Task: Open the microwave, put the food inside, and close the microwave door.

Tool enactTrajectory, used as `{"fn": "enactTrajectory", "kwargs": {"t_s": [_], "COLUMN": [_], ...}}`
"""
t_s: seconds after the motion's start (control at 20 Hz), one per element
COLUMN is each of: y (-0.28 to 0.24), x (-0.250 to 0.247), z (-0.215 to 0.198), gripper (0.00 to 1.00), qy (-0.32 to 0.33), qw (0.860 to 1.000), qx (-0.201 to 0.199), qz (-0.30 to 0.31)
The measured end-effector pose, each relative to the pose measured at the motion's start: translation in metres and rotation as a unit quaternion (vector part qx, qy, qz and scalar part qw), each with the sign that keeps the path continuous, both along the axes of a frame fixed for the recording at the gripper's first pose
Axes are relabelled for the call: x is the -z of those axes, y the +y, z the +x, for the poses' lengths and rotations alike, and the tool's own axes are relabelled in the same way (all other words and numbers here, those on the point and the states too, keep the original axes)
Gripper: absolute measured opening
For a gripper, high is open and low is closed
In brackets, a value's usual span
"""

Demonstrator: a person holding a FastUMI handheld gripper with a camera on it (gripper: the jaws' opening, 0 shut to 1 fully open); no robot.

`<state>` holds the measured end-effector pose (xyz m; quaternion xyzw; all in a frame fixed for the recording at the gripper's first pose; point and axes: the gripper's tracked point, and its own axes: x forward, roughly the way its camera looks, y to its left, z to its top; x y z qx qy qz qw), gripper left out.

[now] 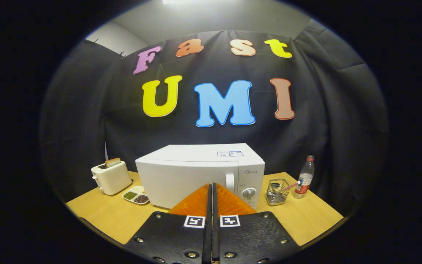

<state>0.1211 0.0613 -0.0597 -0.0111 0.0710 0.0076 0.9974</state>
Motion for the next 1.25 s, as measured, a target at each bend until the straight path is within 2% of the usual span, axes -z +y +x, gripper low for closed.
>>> {"fn": "enactTrajectory", "kwargs": {"t_s": [0.4, 0.5, 0.6, 0.75, 0.8, 0.85, 0.9, 1.25], "y": [-0.020, -0.017, -0.009, -0.003, -0.001, 0.001, 0.002, 0.011], "x": [-0.003, 0.010, 0.011, 0.008, 0.007, 0.004, 0.002, -0.012], "z": [-0.077, -0.090, -0.102, -0.117, -0.119, -0.122, -0.124, -0.134], "gripper": [0.01, 0.01, 0.16, 0.66, 0.73, 0.86, 0.89, 0.89], "qy": [-0.008, -0.007, -0.009, -0.015, -0.018, -0.022, -0.027, -0.043], "qw": [1.000, 1.000, 1.000, 1.000, 1.000, 1.000, 1.000, 0.999], "qx": [0.023, 0.023, 0.011, 0.001, 0.000, -0.001, -0.001, -0.014], "qz": [-0.002, -0.006, -0.004, -0.004, -0.005, -0.006, -0.008, -0.025]}}
